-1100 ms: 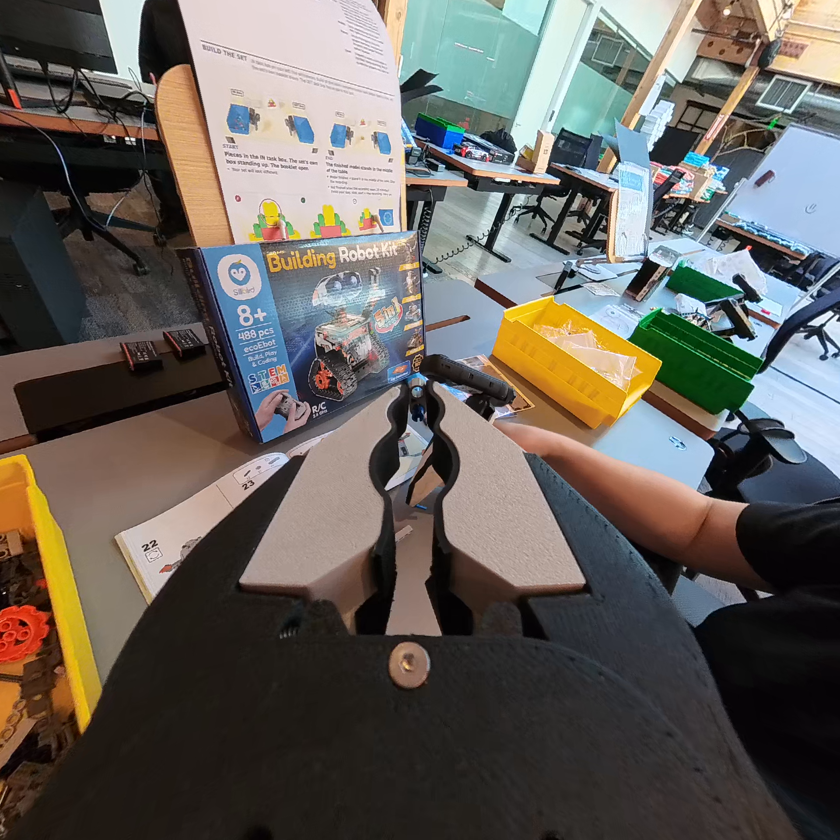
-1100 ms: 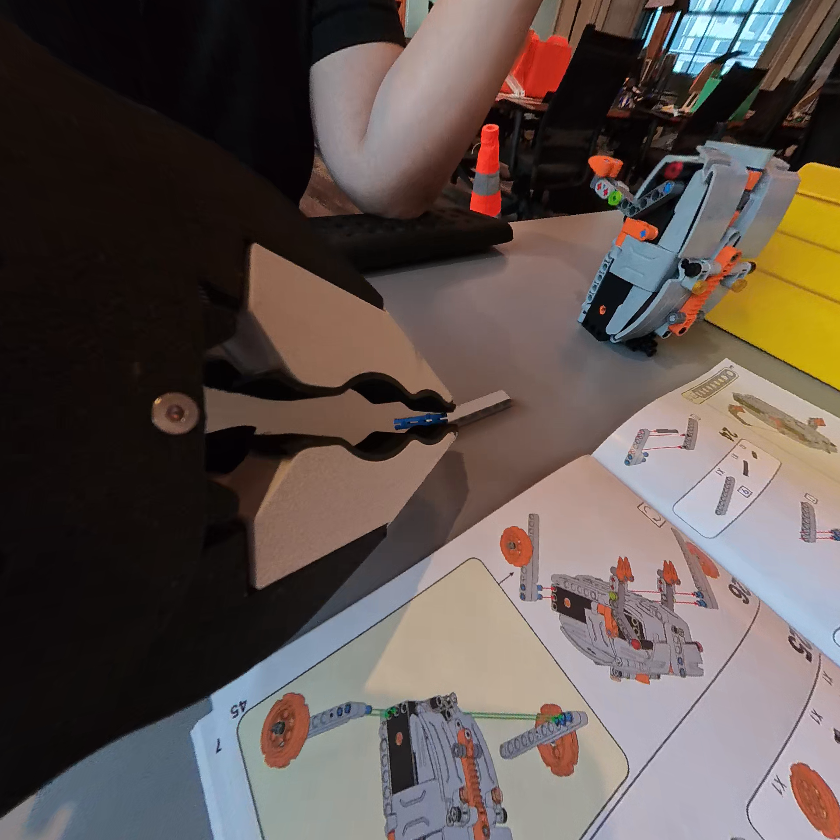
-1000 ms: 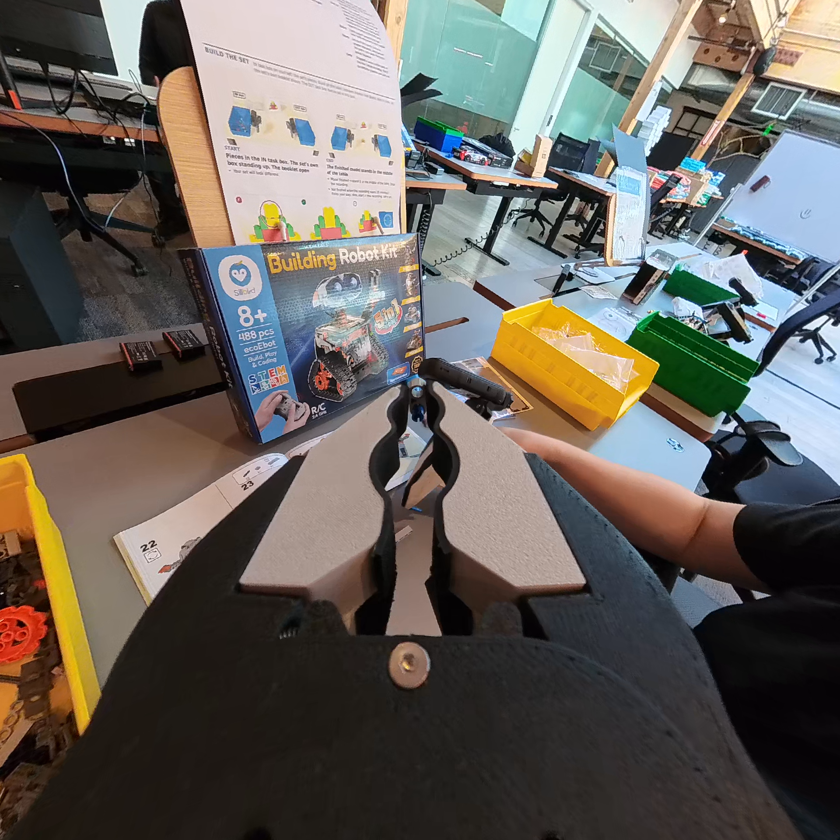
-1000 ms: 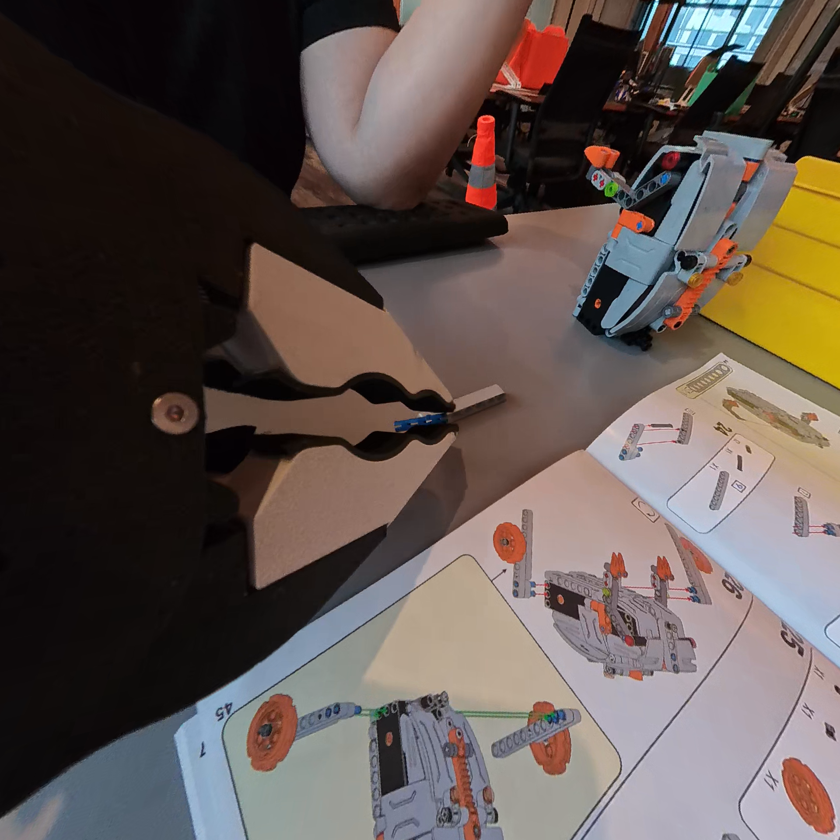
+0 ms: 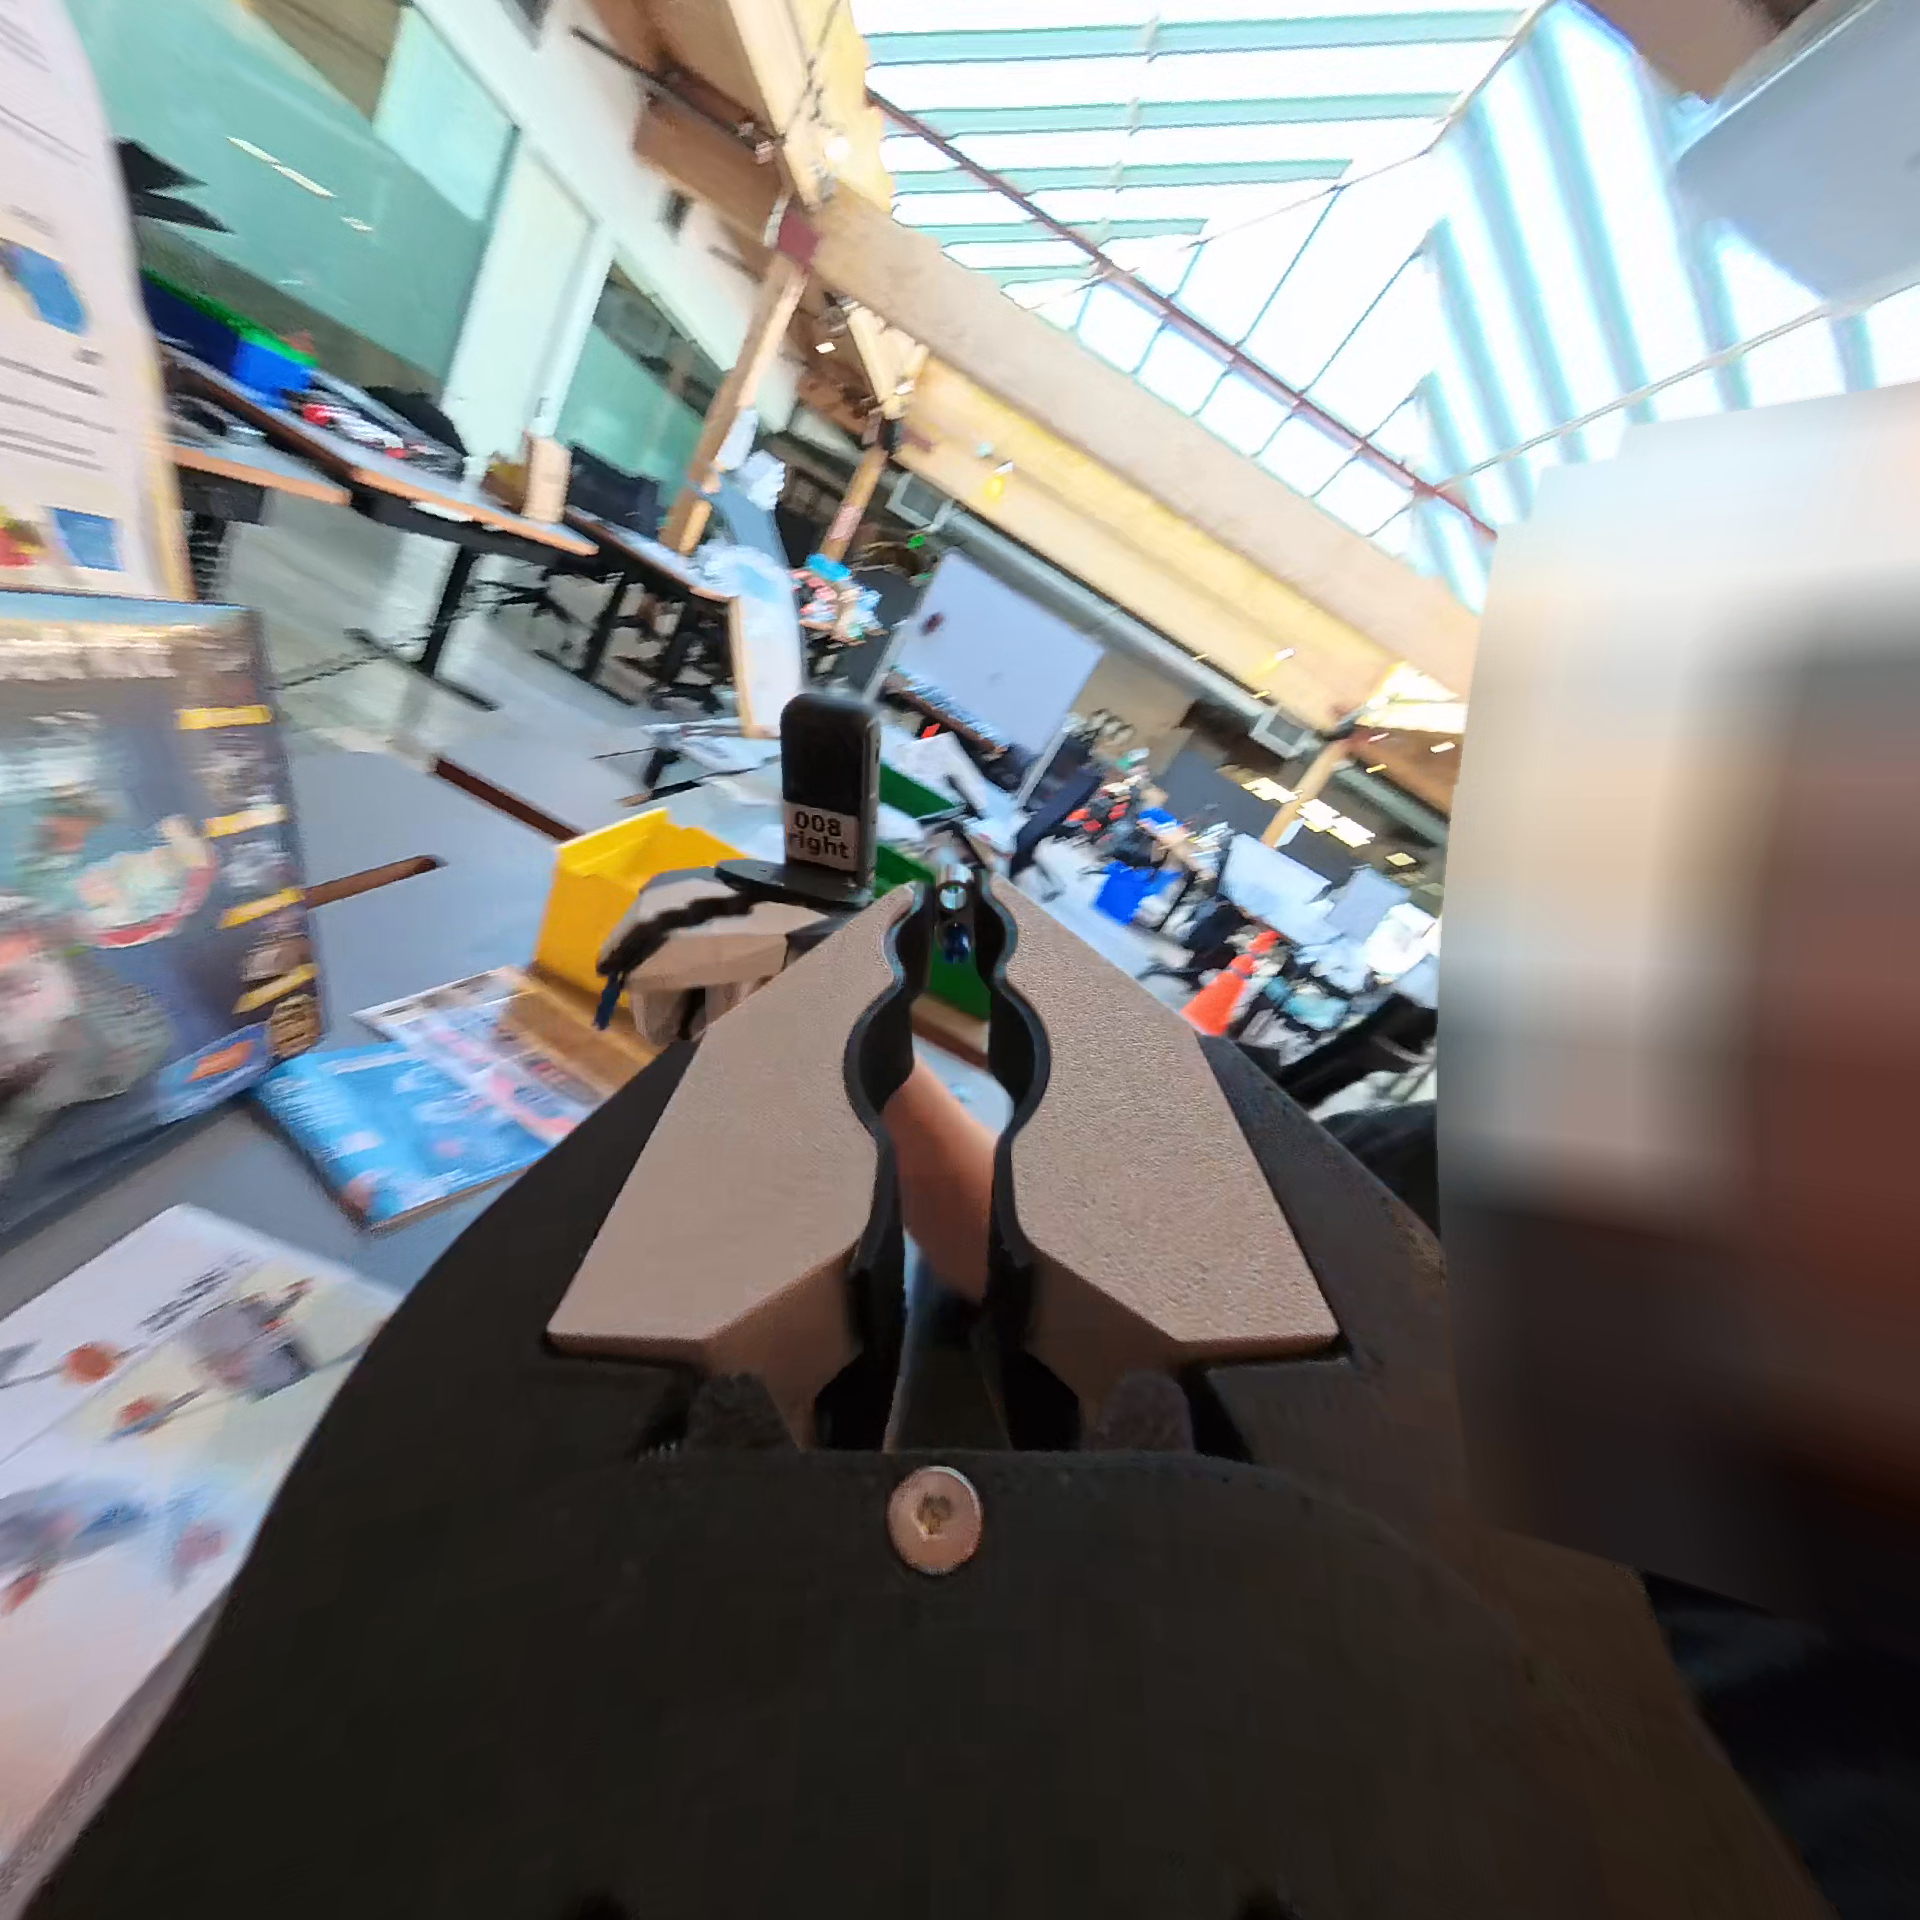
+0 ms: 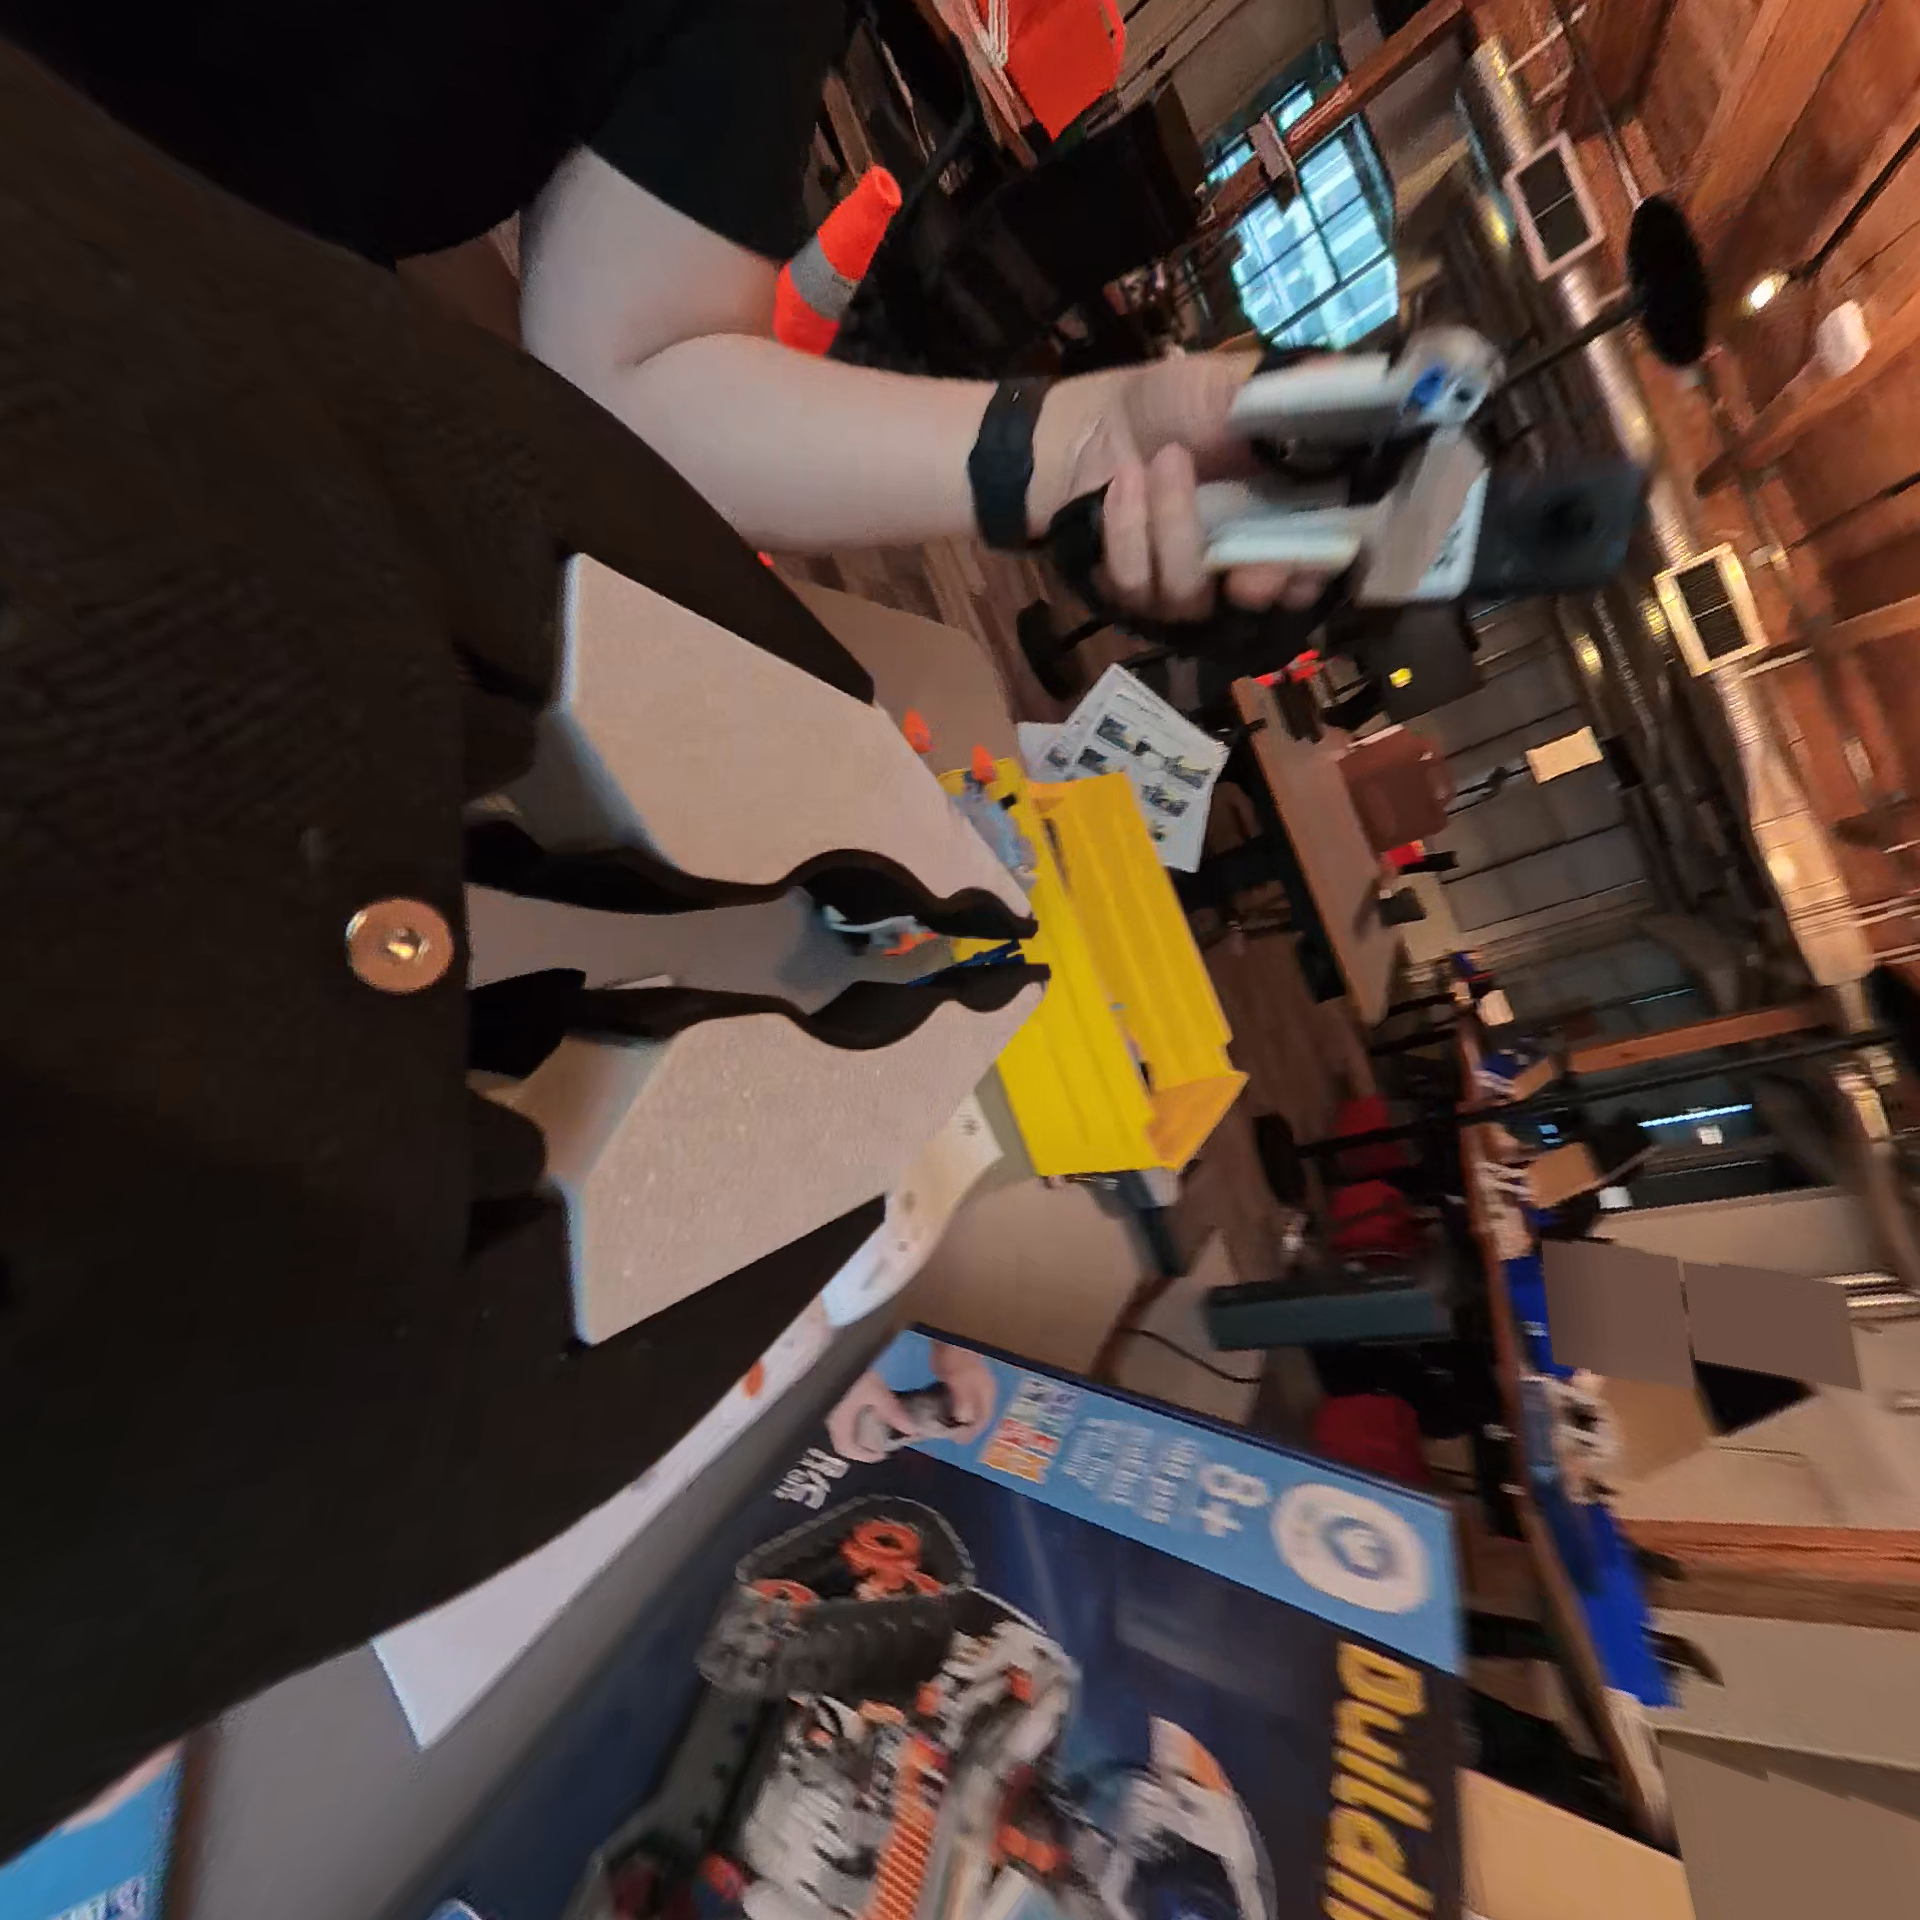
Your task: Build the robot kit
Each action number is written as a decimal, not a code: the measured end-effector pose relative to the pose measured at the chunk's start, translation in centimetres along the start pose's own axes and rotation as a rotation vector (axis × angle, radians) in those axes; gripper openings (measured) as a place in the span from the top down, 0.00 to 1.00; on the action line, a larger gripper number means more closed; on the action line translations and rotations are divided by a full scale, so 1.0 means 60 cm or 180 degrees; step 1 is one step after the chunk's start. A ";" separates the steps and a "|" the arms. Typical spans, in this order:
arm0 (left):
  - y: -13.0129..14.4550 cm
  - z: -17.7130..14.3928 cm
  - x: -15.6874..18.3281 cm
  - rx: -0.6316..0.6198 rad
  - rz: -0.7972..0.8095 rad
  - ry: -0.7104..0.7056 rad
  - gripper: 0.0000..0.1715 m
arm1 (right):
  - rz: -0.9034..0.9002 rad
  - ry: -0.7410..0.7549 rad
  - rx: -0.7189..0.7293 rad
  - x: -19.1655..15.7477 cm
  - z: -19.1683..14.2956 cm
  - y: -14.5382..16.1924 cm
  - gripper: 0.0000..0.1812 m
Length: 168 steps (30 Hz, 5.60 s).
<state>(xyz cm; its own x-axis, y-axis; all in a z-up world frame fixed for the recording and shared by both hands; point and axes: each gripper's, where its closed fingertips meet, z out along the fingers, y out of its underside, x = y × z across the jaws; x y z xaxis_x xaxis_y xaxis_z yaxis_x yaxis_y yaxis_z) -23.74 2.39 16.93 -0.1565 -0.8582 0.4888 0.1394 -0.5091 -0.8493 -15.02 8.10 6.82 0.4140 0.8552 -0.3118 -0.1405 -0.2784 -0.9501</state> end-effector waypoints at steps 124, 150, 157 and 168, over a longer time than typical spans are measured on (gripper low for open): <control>-0.036 0.026 -0.077 0.1556 0.1125 0.0480 0.97 | 0.0048 0.2056 -0.1567 0.279 -0.350 0.134 0.92; 0.001 0.053 -0.096 0.0666 0.1382 0.0072 0.97 | -0.0758 0.1347 -0.4807 0.359 -0.230 0.286 0.95; -0.001 0.050 -0.097 0.0669 0.1325 0.0089 0.97 | -0.0608 0.1392 -0.4761 0.353 -0.230 0.289 0.98; -0.018 0.033 -0.069 0.0758 0.1400 0.0153 0.97 | 0.1655 0.0663 -0.3040 0.093 -0.108 0.345 0.98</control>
<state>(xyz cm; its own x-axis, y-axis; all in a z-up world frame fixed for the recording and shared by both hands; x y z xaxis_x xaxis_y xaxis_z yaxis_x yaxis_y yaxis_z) -21.33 6.38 16.23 -0.0770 -0.9938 0.0803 0.4209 -0.1054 -0.9010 -9.80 4.26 -14.60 0.6618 0.4709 -0.5833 0.3734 -0.8818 -0.2882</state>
